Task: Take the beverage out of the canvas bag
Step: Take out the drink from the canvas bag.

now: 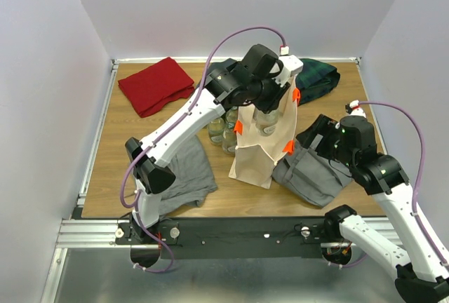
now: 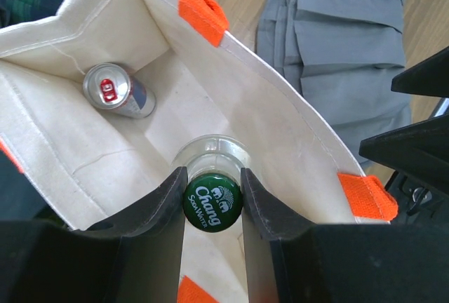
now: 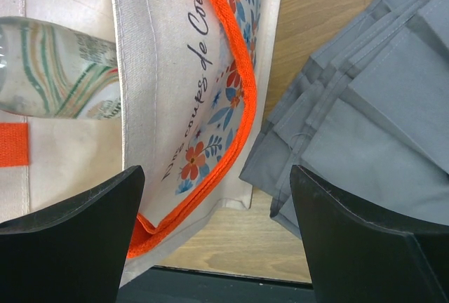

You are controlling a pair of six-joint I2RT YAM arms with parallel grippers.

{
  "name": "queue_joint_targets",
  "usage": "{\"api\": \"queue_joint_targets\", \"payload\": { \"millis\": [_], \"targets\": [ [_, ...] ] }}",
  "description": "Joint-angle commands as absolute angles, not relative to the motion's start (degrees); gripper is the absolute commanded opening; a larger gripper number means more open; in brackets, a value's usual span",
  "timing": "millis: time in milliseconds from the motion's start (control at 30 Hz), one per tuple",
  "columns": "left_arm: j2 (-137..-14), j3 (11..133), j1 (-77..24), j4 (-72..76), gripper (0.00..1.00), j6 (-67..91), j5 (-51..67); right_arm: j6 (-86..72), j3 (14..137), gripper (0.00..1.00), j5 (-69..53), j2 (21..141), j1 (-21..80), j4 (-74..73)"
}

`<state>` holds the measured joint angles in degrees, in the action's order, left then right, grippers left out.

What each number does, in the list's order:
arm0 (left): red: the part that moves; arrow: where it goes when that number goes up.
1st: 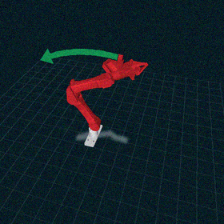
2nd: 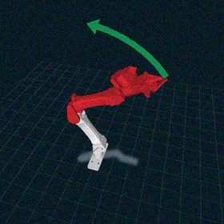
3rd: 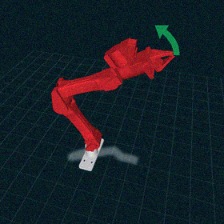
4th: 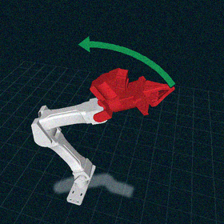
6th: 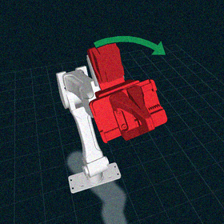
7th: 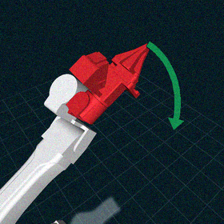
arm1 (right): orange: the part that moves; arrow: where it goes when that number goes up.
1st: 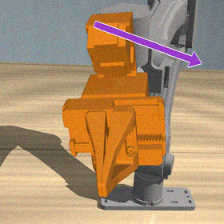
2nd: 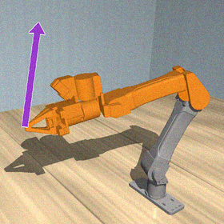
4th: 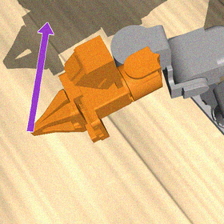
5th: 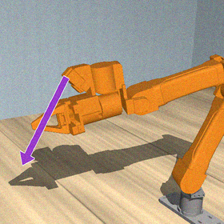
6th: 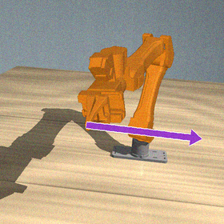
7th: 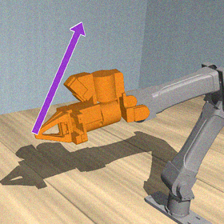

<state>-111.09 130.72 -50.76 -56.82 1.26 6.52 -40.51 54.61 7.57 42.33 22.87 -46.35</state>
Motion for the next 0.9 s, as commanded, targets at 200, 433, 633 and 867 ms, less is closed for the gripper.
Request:
{"api": "queue_joint_targets", "payload": {
  "millis": [200, 433, 633, 867],
  "targets": [
    [-101.0, 129.7, -51.2, -48.1, 0.00, 0.7, -0.9, -40.4, 54.3, 0.93, 6.5, 43.4, 23.1, -44.3],
    [-97.8, 126.6, -51.2, -45.1, 0.00, 1.0, -3.5, -40.4, 55.1, 0.93, 5.2, 45.0, 23.0, -42.1],
    [-95.5, 126.0, -51.2, -44.3, 0.00, 0.7, -5.8, -40.0, 55.5, 0.93, 4.7, 46.1, 23.0, -41.8],
    [-90.9, 121.1, -51.1, -39.8, 0.00, 1.8, -8.8, -40.8, 54.7, 0.93, 4.4, 45.6, 23.0, -41.7]
  ]
}}
